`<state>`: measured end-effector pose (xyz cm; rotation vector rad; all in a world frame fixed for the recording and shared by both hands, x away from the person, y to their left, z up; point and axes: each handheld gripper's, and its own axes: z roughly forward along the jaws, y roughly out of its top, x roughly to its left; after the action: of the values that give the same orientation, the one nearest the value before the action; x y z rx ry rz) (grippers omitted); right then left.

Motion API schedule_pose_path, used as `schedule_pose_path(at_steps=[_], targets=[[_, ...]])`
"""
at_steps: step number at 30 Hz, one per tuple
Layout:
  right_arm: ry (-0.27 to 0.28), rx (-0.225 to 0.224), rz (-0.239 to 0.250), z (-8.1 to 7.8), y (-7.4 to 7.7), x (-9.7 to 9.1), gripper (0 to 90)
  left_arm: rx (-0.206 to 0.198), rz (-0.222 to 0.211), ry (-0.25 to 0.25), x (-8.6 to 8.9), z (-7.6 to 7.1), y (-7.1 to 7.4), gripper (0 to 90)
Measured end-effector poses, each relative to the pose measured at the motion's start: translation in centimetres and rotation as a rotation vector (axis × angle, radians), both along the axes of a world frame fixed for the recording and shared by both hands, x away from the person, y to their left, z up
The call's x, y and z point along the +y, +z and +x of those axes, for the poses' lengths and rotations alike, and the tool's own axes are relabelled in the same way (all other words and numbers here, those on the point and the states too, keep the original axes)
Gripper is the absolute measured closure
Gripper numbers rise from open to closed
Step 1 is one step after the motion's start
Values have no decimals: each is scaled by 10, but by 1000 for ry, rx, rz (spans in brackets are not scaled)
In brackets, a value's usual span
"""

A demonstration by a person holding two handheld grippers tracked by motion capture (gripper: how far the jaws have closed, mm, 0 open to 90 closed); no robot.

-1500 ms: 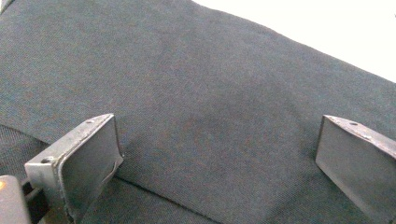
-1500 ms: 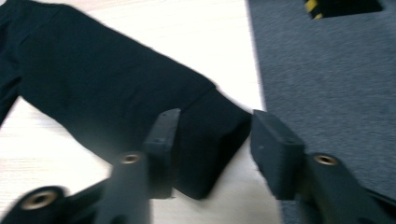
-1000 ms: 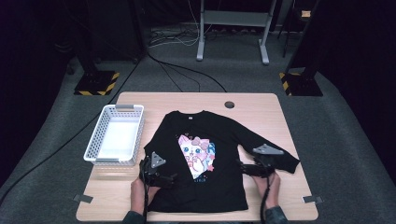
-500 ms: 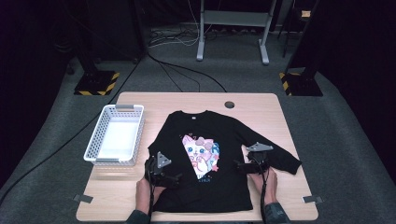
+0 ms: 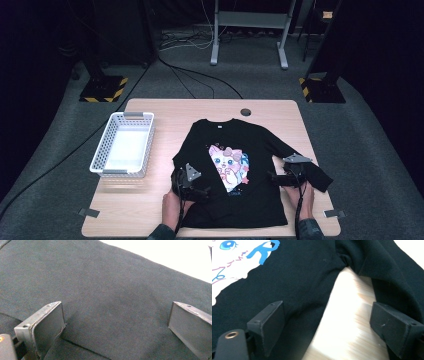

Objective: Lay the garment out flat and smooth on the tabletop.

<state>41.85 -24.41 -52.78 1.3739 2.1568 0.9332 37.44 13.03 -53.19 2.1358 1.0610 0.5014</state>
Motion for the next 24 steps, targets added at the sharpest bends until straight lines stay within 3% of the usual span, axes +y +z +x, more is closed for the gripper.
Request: schedule_pose_path(at_steps=[16,24], targets=[[-22,-3,4,-8,0,-50,121,-9,5,-13,-48,-5,0,4],[-36,-4,5,-11,0,-63,121,-18,14,-16,-61,-7,1,4]])
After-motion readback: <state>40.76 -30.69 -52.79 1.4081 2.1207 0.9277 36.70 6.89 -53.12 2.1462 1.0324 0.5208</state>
